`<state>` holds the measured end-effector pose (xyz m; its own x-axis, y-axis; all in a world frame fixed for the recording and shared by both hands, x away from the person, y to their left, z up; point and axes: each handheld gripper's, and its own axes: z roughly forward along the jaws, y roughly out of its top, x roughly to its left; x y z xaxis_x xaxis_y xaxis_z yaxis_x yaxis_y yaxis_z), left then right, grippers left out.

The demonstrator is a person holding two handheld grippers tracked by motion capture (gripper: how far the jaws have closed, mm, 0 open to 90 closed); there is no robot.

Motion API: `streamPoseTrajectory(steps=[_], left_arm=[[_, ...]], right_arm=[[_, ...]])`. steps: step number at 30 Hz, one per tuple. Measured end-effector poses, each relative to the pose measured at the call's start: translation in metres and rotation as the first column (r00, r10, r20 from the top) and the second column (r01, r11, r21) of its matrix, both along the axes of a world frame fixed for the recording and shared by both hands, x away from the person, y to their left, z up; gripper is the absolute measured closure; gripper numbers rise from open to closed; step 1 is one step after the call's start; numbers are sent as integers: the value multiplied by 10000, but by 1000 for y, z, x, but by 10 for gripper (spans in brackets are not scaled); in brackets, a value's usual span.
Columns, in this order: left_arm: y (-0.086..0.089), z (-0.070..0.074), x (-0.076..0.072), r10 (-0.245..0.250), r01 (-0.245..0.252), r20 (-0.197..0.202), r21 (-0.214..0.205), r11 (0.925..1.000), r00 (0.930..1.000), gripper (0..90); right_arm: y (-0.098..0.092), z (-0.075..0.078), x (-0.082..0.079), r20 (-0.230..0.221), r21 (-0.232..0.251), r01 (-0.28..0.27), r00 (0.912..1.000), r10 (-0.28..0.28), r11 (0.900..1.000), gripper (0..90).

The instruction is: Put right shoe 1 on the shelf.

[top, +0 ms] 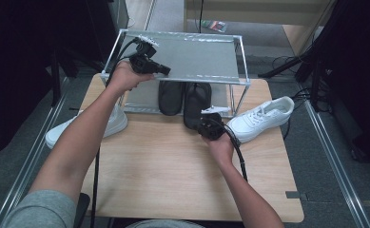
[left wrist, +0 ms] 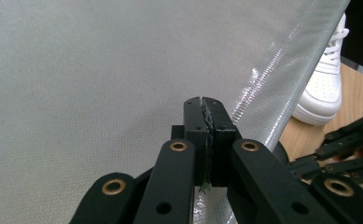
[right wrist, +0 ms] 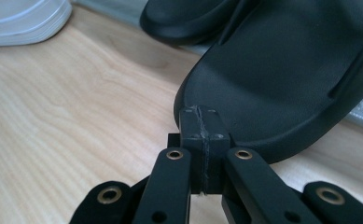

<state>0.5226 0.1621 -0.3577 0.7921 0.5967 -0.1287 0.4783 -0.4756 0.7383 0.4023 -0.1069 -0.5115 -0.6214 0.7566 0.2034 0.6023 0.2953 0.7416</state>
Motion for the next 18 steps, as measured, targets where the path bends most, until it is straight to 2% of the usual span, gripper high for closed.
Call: streamPoseTrajectory(steps=[3, 12, 18], left_arm=[[-1, 0, -1, 19, -19, 84, 49, 10000, 10000, 900], [1, -1, 0, 15, -14, 5, -119, 9999, 10000, 899], [2, -1, 0, 51, -51, 24, -173, 9998, 10000, 889]], right_arm=[[3, 0, 7, 76, 50, 79, 9999, -79, 10000, 900], [16, -1, 29, 202, -34, 418, 9989, -417, 9991, 900], [19, -2, 37, 319, -245, 558, 9980, -551, 9981, 900]])
